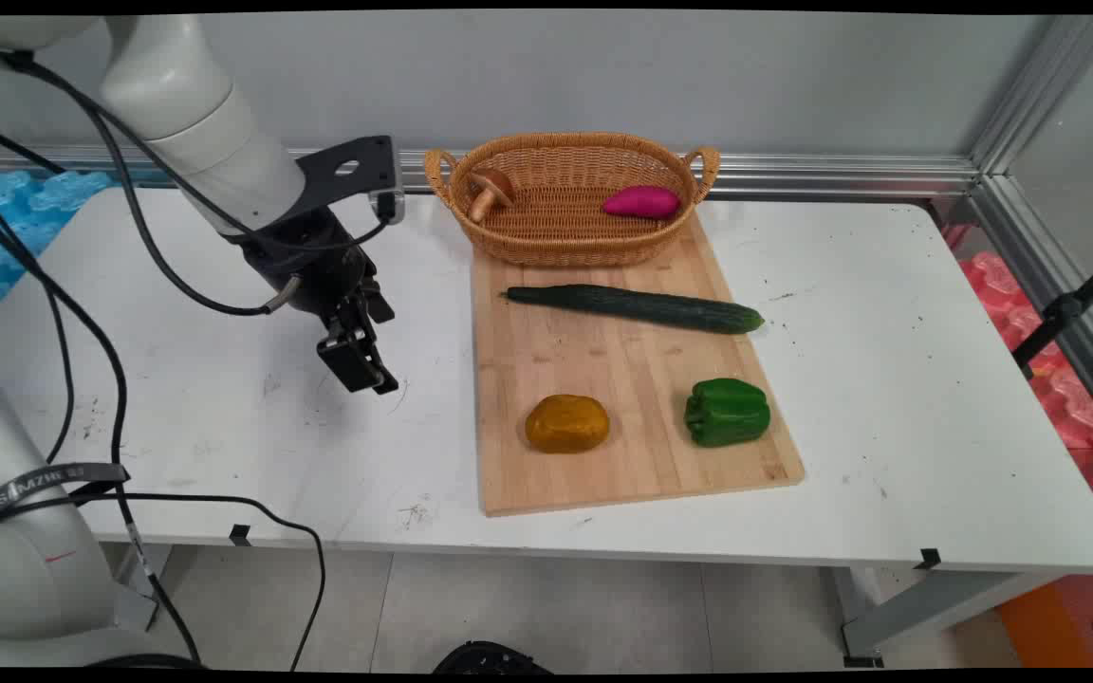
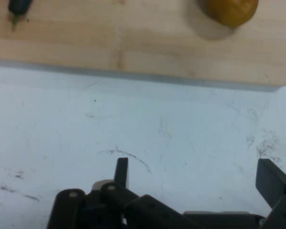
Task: Pick up the potato from the cutting board, then place the picked object in the vegetable basket
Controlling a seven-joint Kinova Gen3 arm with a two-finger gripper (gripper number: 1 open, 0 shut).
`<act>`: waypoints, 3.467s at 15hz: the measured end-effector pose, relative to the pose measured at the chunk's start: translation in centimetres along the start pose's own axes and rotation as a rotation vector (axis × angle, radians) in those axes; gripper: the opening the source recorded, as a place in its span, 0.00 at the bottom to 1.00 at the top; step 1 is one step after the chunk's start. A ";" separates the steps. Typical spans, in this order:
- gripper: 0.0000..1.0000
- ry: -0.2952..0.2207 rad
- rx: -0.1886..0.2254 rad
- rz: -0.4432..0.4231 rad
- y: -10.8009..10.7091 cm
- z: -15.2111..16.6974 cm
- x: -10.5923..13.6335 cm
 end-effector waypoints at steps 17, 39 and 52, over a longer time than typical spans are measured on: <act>1.00 0.259 0.025 0.077 4.7 3.7 11.0; 0.00 0.213 0.030 0.090 5.9 14.5 8.8; 0.00 0.301 0.047 0.064 -2.0 7.7 13.5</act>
